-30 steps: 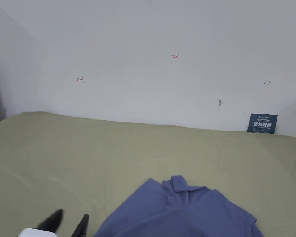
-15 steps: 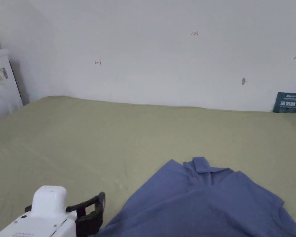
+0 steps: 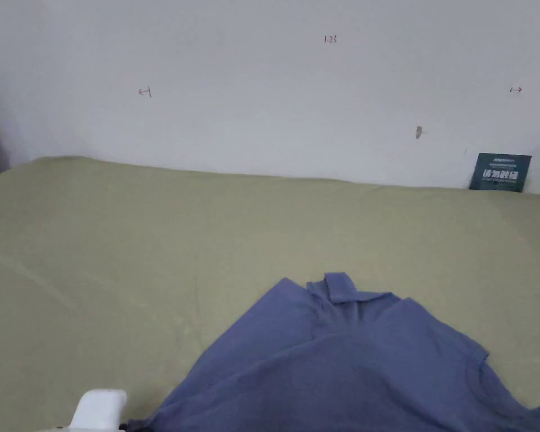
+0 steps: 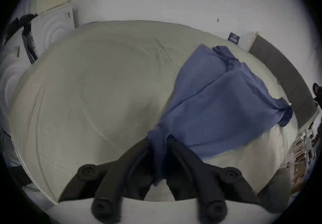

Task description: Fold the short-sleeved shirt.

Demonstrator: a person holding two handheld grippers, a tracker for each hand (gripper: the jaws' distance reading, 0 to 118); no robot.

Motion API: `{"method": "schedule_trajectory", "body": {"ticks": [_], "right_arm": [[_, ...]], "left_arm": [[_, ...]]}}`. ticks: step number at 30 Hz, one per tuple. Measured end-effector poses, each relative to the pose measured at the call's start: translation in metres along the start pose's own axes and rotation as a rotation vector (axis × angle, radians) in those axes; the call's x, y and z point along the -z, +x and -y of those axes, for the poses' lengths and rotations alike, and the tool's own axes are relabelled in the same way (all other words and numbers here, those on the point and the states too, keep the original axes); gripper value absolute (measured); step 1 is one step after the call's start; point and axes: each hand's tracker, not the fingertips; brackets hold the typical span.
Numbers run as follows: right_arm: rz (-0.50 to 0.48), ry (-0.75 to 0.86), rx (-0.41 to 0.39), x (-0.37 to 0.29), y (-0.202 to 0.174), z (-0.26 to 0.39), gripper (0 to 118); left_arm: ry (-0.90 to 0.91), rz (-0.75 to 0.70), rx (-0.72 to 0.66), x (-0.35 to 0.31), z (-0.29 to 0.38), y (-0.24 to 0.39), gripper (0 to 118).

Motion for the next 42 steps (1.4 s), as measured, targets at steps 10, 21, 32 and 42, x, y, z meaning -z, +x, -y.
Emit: {"method": "schedule_trajectory", "body": {"ticks": [10, 21, 32, 42], "right_arm": [[-0.342, -0.428, -0.35, 0.285, -0.004, -0.078, 5], [-0.421, -0.799, -0.598, 0.469, -0.044, -0.018, 115], [-0.433, -0.622, -0.506, 0.439, -0.038, -0.013, 0], [-0.34, -0.197, -0.166, 0.319, 0.01, -0.129, 0]], "left_arm": [[-0.004, 0.018, -0.058, -0.003, -0.002, -0.005, 12], [-0.002, 0.058, -0.107, 0.001, 0.001, -0.02, 12], [0.006, 0.06, -0.097, -0.002, 0.0, -0.012, 12], [0.178, 0.146, -0.087, -0.048, -0.057, -0.019, 12]]}}
